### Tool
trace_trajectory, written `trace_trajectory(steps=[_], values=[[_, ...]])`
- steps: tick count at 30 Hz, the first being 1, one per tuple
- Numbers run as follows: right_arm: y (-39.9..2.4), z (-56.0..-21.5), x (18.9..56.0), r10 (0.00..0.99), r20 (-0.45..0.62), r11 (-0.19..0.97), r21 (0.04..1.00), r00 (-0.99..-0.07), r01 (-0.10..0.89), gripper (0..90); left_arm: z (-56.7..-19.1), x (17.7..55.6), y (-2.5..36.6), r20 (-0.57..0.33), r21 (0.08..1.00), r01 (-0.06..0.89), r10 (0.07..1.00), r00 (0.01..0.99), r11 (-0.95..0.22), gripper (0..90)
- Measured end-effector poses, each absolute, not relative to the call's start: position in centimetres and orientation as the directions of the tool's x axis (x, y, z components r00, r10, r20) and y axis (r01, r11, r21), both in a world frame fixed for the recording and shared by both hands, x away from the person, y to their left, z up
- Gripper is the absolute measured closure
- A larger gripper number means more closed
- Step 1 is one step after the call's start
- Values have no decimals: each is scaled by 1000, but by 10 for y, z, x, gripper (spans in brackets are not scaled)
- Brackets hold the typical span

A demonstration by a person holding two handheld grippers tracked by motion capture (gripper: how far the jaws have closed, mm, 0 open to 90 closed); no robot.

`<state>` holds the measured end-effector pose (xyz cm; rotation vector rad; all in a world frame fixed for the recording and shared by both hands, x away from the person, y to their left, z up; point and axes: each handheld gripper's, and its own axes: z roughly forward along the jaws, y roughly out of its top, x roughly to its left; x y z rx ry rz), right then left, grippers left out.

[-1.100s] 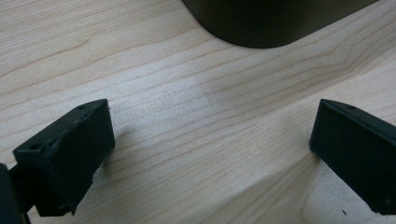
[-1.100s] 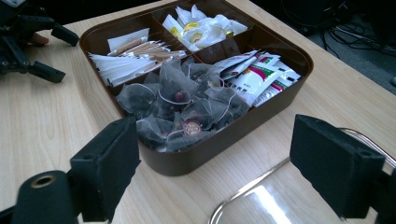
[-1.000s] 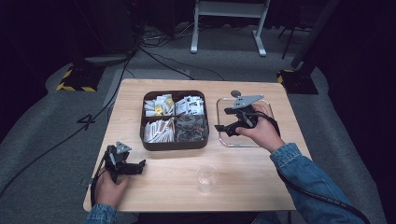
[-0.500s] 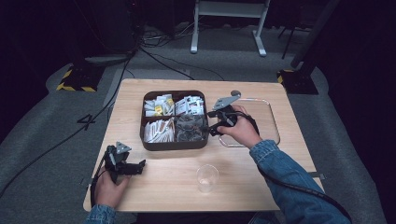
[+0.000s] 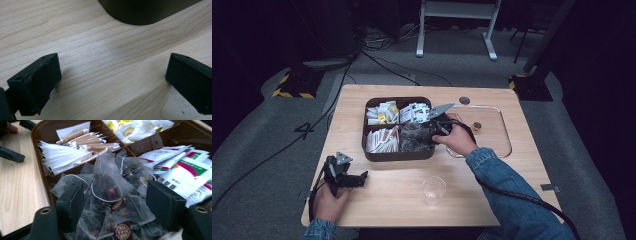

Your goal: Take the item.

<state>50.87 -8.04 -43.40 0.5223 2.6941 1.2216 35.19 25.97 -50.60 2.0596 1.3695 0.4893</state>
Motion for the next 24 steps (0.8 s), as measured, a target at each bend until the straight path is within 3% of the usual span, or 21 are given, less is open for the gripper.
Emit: trace_trajectory(steps=[7, 13, 15, 17, 20, 24], values=[[-64, -440, 508, 319, 12, 631, 743, -948, 222, 499, -506, 352, 260, -28, 666, 692, 917, 397, -280, 5], [-56, -447, 507, 293, -5, 673, 712, -956, 203, 540, -506, 352, 260, -28, 666, 692, 917, 397, -279, 5], [-56, -451, 507, 296, -6, 689, 694, -955, 209, 609, -506, 352, 260, -28, 666, 692, 917, 397, -279, 5], [-57, -451, 508, 296, -4, 687, 695, -955, 211, 619, -506, 352, 260, -28, 666, 692, 917, 397, -279, 5], [-58, -449, 506, 302, -13, 693, 690, -953, 210, 739, -506, 352, 260, -28, 666, 692, 917, 397, -279, 5], [-59, -446, 504, 314, -14, 697, 683, -949, 220, 749, -506, 352, 260, -28, 666, 692, 917, 397, -279, 5]])
